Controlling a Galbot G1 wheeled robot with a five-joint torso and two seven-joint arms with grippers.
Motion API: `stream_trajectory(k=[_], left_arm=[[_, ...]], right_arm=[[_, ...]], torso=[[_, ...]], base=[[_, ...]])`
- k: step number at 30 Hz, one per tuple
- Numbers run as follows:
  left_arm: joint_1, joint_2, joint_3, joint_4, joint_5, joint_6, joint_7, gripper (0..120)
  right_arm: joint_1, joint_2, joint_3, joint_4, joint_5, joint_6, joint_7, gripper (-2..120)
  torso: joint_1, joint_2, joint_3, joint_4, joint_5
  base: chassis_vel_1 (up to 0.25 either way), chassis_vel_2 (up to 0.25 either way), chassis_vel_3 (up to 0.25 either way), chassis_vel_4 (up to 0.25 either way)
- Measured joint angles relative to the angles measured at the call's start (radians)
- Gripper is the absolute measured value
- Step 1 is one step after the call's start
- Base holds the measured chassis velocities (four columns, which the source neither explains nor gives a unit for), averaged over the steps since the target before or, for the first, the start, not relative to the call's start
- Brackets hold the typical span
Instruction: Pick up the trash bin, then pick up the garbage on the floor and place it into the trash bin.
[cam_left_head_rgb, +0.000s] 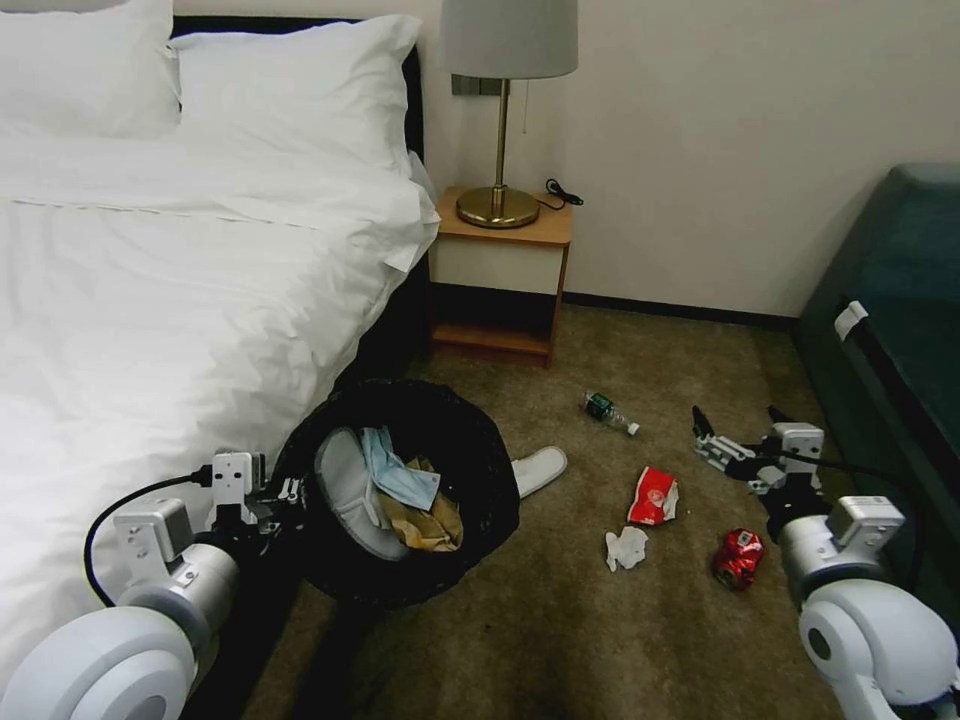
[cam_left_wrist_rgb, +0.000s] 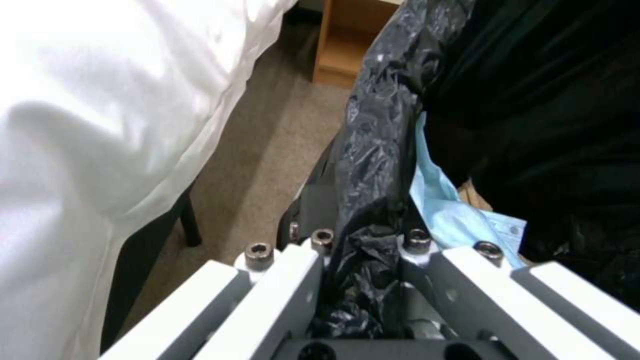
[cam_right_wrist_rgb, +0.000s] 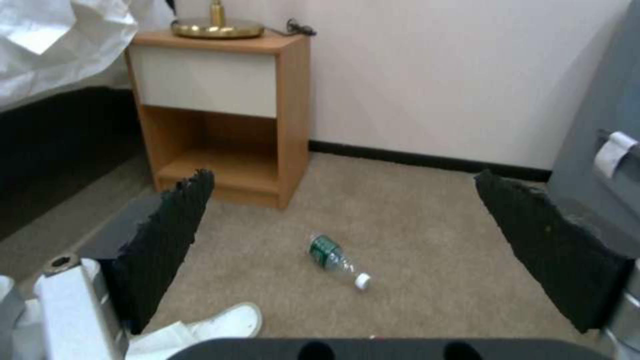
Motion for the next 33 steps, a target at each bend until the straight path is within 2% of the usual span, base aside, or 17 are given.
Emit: stream_trajectory(k=[7,33], left_arm=[[0.006,-0.003,-0.005,0.0,0.008,0.0,0.0,2],[0.01,0.002,-0.005,0.0,0.017,0.0,0.0,2]], right_arm=[[0.014,0.007,-0.034,-0.013,-0.003,0.001,0.007,100],[0.009,0.018,-0.02,0.023,-0.001,-0.001,0.026,100]], torso=[[0.0,0.0,0.0,0.0,-0.0001],[0.0,0.0,0.0,-0.0002,-0.0001]], base=[[0.0,0.0,0.0,0.0],[-0.015,-0.013,-0.016,-0.013]])
